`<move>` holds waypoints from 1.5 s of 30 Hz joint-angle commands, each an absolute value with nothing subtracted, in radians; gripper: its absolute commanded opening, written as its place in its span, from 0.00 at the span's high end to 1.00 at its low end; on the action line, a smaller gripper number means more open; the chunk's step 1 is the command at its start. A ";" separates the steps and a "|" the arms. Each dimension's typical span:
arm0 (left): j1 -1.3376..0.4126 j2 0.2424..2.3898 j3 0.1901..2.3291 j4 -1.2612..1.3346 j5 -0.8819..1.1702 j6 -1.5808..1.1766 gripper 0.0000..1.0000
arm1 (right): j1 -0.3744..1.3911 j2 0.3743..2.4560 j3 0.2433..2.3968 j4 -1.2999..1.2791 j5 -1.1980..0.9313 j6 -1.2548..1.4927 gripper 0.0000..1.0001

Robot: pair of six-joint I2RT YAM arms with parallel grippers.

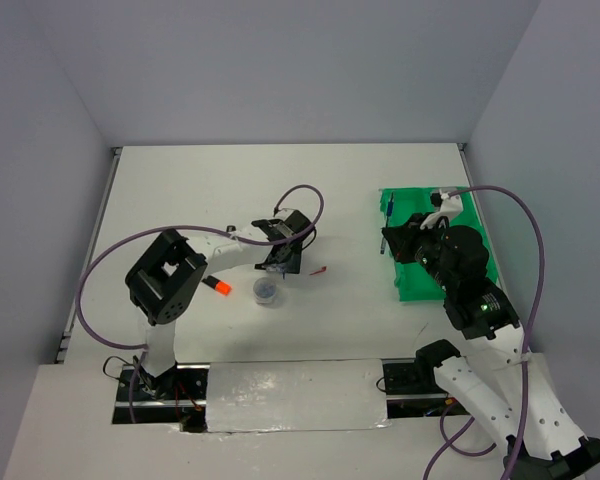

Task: Sort the stationery into containers
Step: Pick up the pen cap from the center of the board, then close the pen cap on the pen.

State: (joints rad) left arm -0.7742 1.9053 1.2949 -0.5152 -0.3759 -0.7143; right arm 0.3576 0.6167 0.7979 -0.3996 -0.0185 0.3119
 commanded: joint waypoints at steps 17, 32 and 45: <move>-0.773 1.937 1.213 -0.503 -0.368 -0.756 1.00 | 0.367 0.597 0.805 -0.338 -0.083 0.304 1.00; -0.776 1.608 1.137 -0.356 -0.250 -0.718 1.00 | 0.362 0.626 0.621 -0.074 -0.357 0.403 1.00; -0.781 1.332 1.120 -0.080 -0.244 -0.804 1.00 | 0.460 0.684 0.388 0.280 -0.520 0.621 1.00</move>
